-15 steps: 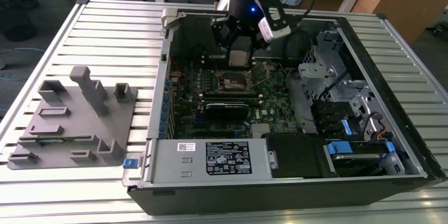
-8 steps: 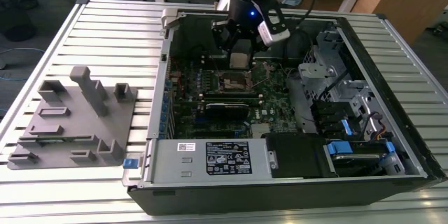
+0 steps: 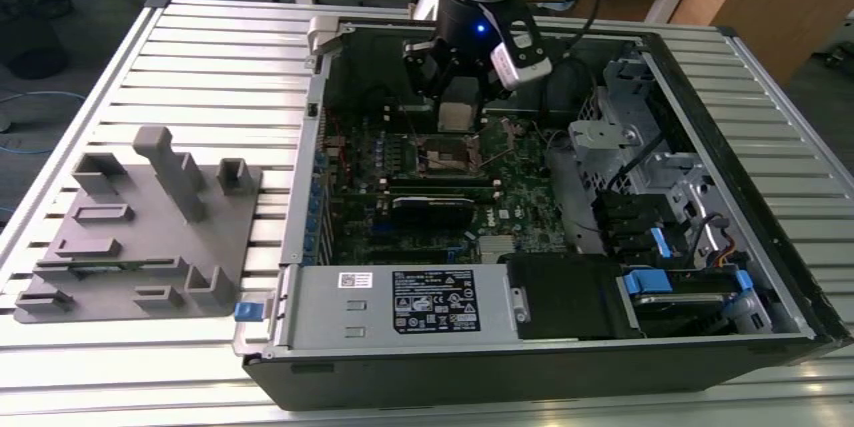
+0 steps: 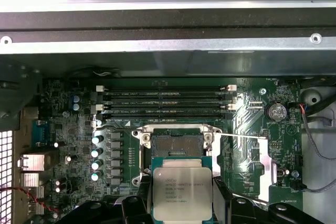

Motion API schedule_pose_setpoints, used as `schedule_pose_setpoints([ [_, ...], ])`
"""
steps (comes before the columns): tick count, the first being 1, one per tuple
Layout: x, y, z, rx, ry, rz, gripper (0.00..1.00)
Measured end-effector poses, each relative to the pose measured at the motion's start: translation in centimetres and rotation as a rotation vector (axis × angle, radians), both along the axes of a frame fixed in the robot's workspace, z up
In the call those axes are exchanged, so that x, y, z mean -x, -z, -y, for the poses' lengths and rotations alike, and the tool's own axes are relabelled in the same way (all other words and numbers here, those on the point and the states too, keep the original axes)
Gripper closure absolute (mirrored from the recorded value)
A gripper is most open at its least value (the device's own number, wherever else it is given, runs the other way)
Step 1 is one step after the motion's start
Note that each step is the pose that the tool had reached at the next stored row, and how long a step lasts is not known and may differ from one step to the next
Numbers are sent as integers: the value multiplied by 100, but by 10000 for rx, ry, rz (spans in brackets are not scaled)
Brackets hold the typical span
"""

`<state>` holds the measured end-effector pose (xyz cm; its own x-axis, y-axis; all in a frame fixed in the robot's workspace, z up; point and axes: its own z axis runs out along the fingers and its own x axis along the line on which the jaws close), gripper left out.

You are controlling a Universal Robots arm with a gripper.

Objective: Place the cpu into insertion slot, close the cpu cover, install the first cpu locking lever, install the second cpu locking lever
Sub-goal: 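Place the cpu into insertion slot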

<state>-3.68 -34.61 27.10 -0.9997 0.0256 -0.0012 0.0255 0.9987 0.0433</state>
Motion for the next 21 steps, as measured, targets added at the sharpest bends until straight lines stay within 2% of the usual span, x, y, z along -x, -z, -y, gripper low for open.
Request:
schedule_pose_setpoints([
  [5,0,5,0,-2,145,1,46],
  [16,0,35,0,1,2102,0,46],
  [21,0,39,0,1,2776,0,46],
])
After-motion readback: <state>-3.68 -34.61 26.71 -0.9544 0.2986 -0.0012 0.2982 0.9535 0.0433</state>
